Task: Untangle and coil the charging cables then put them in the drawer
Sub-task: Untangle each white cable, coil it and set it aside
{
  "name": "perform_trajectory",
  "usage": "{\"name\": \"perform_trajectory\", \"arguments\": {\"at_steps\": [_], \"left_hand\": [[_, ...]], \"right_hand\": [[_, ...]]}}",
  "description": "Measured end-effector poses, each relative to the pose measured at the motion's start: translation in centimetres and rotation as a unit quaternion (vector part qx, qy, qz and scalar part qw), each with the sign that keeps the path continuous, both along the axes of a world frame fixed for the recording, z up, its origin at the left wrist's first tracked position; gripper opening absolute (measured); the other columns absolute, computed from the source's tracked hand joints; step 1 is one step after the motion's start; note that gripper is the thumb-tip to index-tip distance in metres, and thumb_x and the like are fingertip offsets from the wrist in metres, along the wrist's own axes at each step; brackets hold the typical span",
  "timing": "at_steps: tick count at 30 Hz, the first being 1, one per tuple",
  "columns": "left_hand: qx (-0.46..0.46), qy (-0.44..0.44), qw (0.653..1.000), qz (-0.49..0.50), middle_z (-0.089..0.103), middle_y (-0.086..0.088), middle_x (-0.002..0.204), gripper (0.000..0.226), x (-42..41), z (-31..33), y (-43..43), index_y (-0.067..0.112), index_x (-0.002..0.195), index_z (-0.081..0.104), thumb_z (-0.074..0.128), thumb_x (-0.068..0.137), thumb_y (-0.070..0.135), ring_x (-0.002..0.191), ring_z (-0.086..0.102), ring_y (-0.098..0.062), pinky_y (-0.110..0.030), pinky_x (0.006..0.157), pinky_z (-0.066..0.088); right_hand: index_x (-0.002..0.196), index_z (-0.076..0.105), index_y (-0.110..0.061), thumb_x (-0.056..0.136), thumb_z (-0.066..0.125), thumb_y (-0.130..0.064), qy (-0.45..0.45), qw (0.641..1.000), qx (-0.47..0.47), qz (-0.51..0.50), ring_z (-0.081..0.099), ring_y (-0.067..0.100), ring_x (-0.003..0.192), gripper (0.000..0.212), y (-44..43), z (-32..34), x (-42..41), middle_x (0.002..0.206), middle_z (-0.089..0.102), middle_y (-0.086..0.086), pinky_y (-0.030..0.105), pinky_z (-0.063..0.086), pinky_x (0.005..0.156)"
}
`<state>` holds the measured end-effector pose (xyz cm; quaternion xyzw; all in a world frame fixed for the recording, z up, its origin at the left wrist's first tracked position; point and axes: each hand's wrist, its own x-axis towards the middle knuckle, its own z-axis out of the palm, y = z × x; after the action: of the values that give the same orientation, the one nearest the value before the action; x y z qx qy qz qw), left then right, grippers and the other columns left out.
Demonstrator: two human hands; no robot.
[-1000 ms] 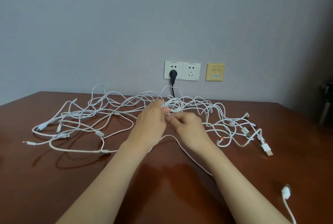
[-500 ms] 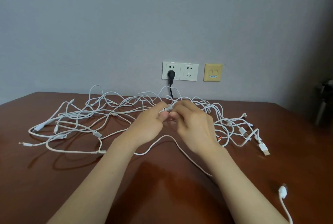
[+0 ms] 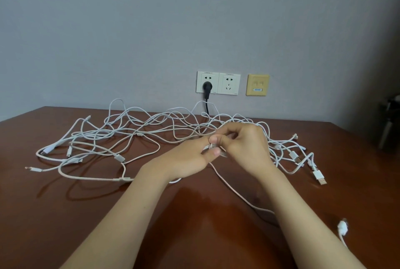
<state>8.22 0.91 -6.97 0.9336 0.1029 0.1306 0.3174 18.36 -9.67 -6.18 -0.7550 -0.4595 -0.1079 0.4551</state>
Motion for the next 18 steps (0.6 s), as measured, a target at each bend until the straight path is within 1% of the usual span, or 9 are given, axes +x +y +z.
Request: {"name": "perform_trajectory", "arguments": {"at_steps": [2,4,8,9,11,13,15,17,18], "left_hand": [[-0.003,-0.012,1.0,0.0,0.043,0.009,0.143,0.041,0.0,0.0,-0.2,0.037,0.139,0.037,0.039,0.1,0.025,0.133,0.035,-0.01,-0.016,0.094,0.024],[-0.016,-0.03,0.999,0.005,0.043,0.01,0.143,0.041,0.0,0.0,-0.3,0.036,0.139,0.038,0.04,0.1,0.023,0.133,0.035,-0.009,-0.016,0.093,0.025],[-0.042,-0.059,0.997,-0.003,0.045,0.01,0.141,0.039,0.0,0.3,-0.4,0.035,0.135,0.044,0.043,0.098,0.021,0.131,0.038,-0.008,-0.021,0.1,0.027],[-0.045,-0.059,0.997,-0.009,0.046,0.011,0.14,0.039,0.0,0.3,-0.5,0.034,0.135,0.044,0.044,0.098,0.021,0.128,0.039,-0.005,-0.019,0.098,0.026],[-0.051,-0.061,0.997,-0.025,0.048,0.012,0.138,0.039,0.1,0.2,-0.8,0.032,0.134,0.046,0.045,0.098,0.019,0.122,0.04,0.0,-0.015,0.094,0.026],[-0.054,-0.064,0.995,-0.044,0.05,0.011,0.136,0.037,0.2,0.2,-1.1,0.031,0.132,0.048,0.047,0.097,0.019,0.122,0.042,-0.001,-0.016,0.096,0.028],[-0.054,-0.065,0.995,-0.058,0.055,0.012,0.125,0.03,0.4,0.1,-1.2,0.035,0.122,0.053,0.047,0.097,0.019,0.121,0.046,-0.005,-0.016,0.094,0.031],[-0.059,-0.071,0.994,-0.064,0.056,0.02,0.107,0.025,0.3,0.4,-1.5,0.041,0.103,0.051,0.047,0.097,0.017,0.109,0.05,-0.004,-0.008,0.086,0.034],[-0.059,-0.075,0.993,-0.065,0.056,0.021,0.102,0.024,0.3,0.5,-1.6,0.041,0.098,0.051,0.047,0.097,0.017,0.102,0.051,-0.002,-0.005,0.083,0.034]], "right_hand": [[0.057,0.064,-0.036,0.075,0.075,-0.028,0.05,0.999,0.006,0.015,0.056,0.007,0.059,0.022,0.0,0.1,0.2,0.053,0.061,-0.017,0.03,0.046,0.066],[0.055,0.065,-0.035,0.075,0.076,-0.022,0.107,0.993,0.02,0.05,0.054,0.002,0.052,0.026,-0.1,0.3,0.5,0.053,0.062,-0.016,0.029,0.045,0.064],[0.065,0.069,-0.02,0.076,0.074,-0.01,0.206,0.97,0.041,0.126,0.052,-0.002,0.048,0.016,-0.7,1.0,1.0,0.051,0.063,-0.011,0.013,0.041,0.053],[0.067,0.069,-0.018,0.075,0.074,-0.009,0.229,0.963,0.033,0.139,0.054,-0.002,0.051,0.012,-1.0,1.2,1.1,0.054,0.065,-0.01,0.011,0.042,0.055],[0.07,0.072,-0.017,0.069,0.075,-0.015,0.283,0.944,0.006,0.169,0.061,0.004,0.064,0.003,-1.7,1.3,1.8,0.065,0.07,-0.005,0.014,0.046,0.065],[0.071,0.074,-0.017,0.06,0.073,-0.026,0.356,0.913,-0.023,0.2,0.064,0.009,0.068,0.014,-2.2,1.1,2.3,0.072,0.071,0.001,0.017,0.048,0.063],[0.07,0.073,-0.015,0.06,0.071,-0.026,0.414,0.885,-0.04,0.209,0.065,0.007,0.059,0.014,-2.5,0.8,2.6,0.068,0.07,0.001,0.017,0.05,0.053],[0.073,0.069,-0.013,0.075,0.066,-0.013,0.461,0.862,-0.036,0.208,0.062,0.006,0.052,0.004,-2.4,0.7,2.8,0.063,0.068,0.001,0.018,0.05,0.048],[0.074,0.067,-0.012,0.082,0.061,-0.005,0.476,0.856,-0.029,0.201,0.062,0.006,0.05,0.012,-2.3,0.6,2.9,0.061,0.067,0.0,0.018,0.05,0.046]]}}
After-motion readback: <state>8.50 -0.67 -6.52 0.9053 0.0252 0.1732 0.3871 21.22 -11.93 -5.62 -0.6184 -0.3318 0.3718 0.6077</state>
